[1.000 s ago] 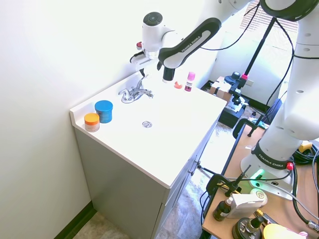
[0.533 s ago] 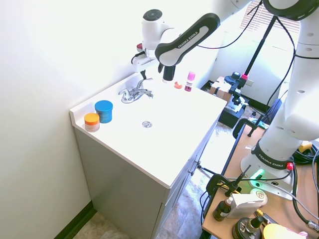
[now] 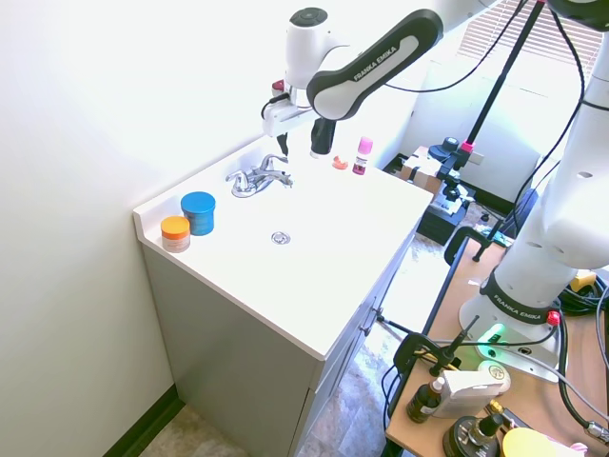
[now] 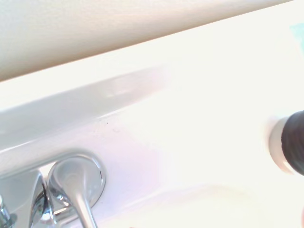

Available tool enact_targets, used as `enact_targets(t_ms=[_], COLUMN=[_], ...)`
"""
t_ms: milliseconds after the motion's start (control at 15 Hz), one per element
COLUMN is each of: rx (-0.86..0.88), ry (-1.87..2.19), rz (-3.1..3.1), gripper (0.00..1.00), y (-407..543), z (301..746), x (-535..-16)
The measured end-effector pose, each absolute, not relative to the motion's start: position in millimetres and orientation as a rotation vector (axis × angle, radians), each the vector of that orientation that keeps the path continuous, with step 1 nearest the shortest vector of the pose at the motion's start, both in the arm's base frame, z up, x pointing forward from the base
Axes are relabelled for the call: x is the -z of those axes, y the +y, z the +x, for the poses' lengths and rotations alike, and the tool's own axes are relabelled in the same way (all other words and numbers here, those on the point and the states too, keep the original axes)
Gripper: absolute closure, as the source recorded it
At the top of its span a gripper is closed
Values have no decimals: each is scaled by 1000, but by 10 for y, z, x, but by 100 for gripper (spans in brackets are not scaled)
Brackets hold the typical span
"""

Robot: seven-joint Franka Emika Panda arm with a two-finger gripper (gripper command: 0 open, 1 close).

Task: Turn on the cold water

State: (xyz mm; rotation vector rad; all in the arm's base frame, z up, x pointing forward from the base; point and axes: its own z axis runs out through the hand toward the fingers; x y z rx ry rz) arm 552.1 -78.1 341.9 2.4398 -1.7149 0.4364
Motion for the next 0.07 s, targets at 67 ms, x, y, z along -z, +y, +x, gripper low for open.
enact_targets(t_ms=[67], rx=[-414], ry=[-1737], rz=[2466], gripper=[0], y=[-790], z=[5410], x=[-3520])
